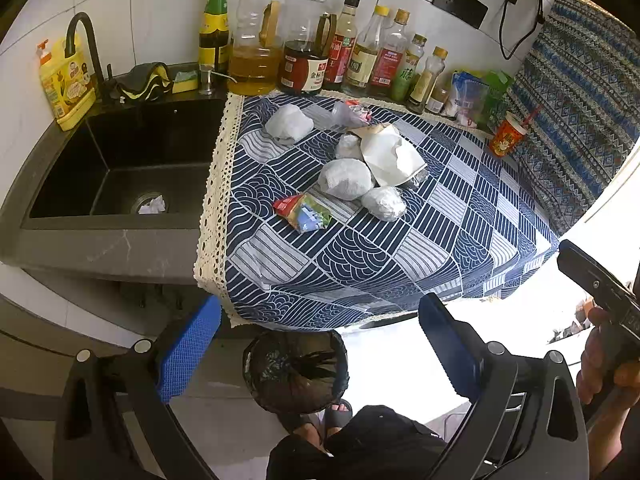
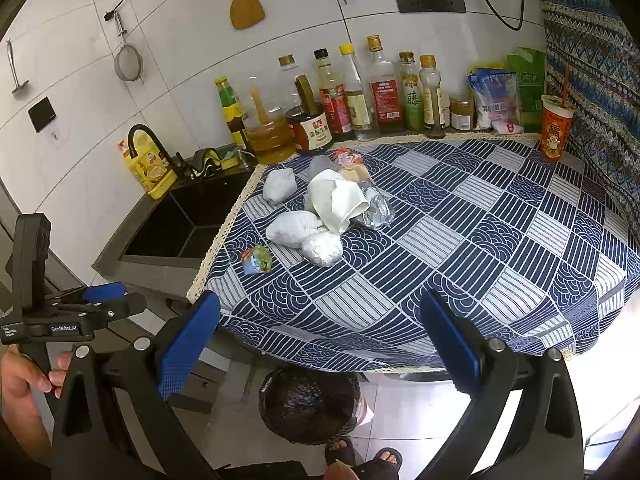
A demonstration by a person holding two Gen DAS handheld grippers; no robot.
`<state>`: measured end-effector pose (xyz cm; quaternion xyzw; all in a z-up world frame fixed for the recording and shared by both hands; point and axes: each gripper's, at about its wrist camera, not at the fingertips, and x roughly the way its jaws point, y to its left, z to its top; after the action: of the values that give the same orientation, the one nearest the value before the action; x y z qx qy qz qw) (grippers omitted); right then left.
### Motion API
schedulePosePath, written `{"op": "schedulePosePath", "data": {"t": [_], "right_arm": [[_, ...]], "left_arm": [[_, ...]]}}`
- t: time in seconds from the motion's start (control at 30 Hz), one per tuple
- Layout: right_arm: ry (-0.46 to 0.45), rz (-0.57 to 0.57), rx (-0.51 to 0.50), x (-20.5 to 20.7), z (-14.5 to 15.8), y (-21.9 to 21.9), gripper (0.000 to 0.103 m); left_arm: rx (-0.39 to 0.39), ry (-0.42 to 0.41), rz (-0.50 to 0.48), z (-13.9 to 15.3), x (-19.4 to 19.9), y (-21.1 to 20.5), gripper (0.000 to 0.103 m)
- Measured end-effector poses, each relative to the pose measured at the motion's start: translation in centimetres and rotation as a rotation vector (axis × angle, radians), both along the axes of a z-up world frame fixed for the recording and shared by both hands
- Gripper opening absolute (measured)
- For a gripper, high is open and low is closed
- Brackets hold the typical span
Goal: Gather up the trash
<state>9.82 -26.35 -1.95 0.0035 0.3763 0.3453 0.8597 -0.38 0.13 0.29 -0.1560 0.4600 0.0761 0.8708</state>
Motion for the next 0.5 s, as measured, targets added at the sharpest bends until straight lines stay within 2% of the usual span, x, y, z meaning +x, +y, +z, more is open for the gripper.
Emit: {"op": "schedulePosePath", "data": {"t": [0.5], "right_arm": [[0.012, 0.001, 0.010, 0.07, -0.13, 0.19, 0.099]], "left_arm": [[-0.001, 0.002, 0.001, -0.02, 0.12, -0.15, 0.096]]}}
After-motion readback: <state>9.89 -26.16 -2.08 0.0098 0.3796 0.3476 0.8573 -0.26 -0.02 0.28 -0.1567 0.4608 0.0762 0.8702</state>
